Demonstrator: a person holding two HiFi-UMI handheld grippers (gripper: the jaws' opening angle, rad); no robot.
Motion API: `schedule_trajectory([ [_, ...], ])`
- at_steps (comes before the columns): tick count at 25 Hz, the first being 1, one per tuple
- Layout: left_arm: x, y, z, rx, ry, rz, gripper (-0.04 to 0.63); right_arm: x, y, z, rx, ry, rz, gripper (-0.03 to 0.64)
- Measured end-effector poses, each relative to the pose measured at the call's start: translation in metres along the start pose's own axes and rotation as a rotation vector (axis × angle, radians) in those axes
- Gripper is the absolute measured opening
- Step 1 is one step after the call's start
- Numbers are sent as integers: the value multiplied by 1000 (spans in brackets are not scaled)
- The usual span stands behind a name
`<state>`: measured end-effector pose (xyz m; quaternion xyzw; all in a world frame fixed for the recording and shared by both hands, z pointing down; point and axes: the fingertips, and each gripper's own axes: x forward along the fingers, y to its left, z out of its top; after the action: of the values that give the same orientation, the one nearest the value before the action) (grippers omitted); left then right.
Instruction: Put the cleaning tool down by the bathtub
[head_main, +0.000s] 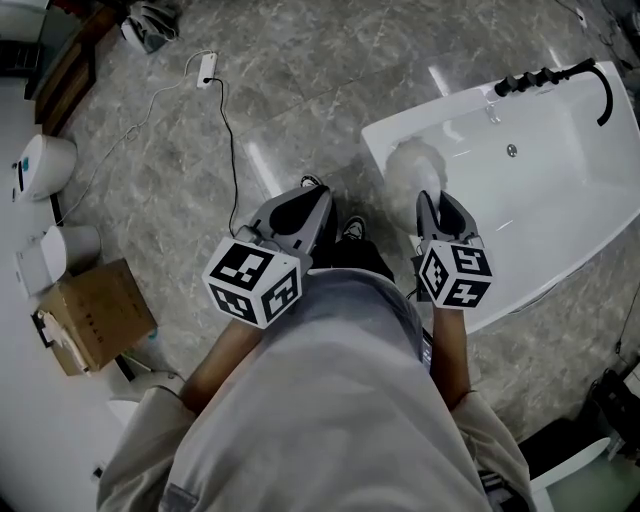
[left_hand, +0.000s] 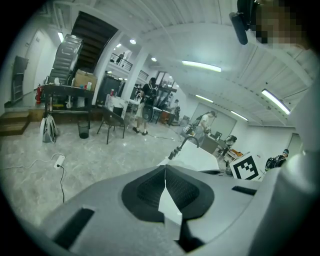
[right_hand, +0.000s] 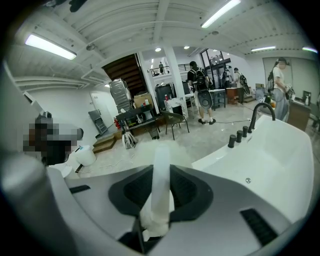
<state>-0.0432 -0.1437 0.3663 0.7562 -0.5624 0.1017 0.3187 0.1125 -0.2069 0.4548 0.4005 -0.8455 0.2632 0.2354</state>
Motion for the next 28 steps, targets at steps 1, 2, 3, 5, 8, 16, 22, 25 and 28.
schedule_trajectory([
  [1, -2, 1, 0, 0, 0, 1, 9, 2, 1, -3, -2, 6, 0, 83],
  [2, -3, 2, -1, -1, -1, 1, 9, 4, 2, -5, -4, 12, 1, 84],
  [3, -5, 3, -1, -2, -1, 1, 9, 6, 3, -7, -6, 17, 1, 84],
  [5, -6, 5, -1, -7, 0, 3, 9, 11, 2, -10, -11, 29, 1, 83],
  [8, -4, 7, -1, -14, 3, 8, 9, 19, 0, -15, -20, 47, 1, 83],
  [16, -4, 13, -2, -19, 8, 16, 9, 37, -6, -31, -22, 94, 6, 84],
  [22, -5, 20, -1, -28, 10, 27, 9, 54, -3, -33, -42, 120, 16, 84],
  [25, -2, 27, 0, -31, 12, 35, 9, 67, -3, -37, -47, 138, 25, 84],
  [28, -1, 31, 0, -35, 18, 40, 9, 76, -2, -41, -52, 158, 30, 84],
])
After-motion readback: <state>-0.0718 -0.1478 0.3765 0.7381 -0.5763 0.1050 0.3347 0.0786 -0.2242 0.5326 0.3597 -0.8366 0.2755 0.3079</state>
